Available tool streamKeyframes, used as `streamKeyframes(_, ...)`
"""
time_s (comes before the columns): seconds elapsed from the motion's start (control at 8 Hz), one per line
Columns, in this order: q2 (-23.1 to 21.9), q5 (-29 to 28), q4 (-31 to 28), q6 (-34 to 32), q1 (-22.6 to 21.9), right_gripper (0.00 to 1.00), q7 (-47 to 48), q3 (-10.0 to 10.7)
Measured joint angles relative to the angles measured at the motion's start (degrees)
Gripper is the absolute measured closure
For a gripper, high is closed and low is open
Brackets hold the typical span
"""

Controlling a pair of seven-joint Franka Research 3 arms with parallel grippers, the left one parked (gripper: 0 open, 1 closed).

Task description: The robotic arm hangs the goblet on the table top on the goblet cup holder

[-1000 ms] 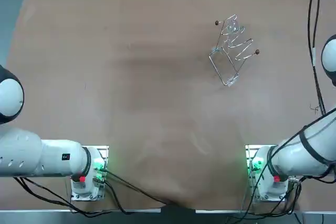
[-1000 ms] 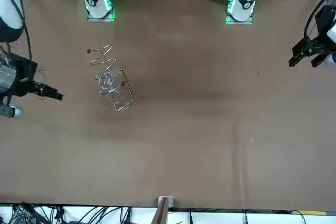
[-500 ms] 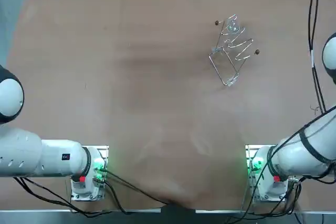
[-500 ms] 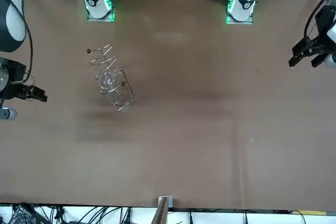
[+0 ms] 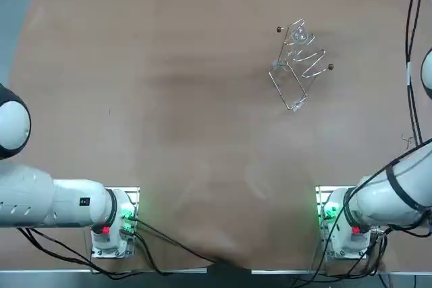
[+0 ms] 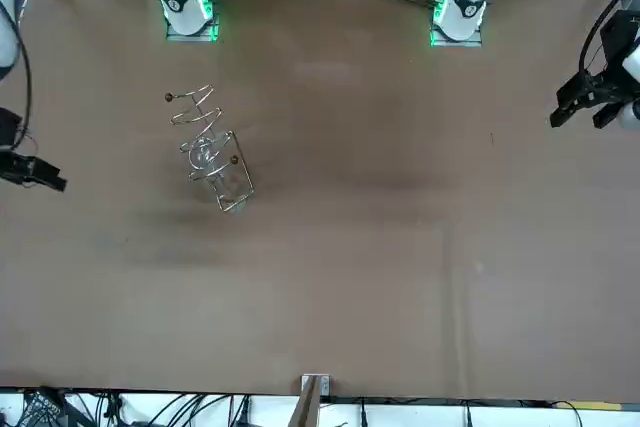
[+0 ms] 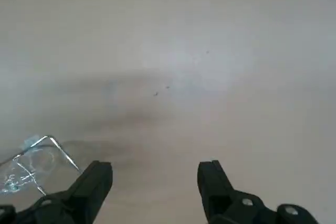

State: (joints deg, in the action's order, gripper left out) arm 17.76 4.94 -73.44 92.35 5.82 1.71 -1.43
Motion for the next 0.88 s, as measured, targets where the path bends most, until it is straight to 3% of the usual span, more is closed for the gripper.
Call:
streamKeyframes(0.38, -5.08, -5.84, -1.98, -2.56, 0.08, 0.0, 0.55, -2.54)
streamKeyframes(0.62, -8.6, -5.93, -6.32, -3.58, 0.06, 0.0, 2.35, -4.21)
streamKeyframes(0.88, -10.33, -5.93, -9.17, -3.61, 0.14, 0.0, 3.08, -4.37)
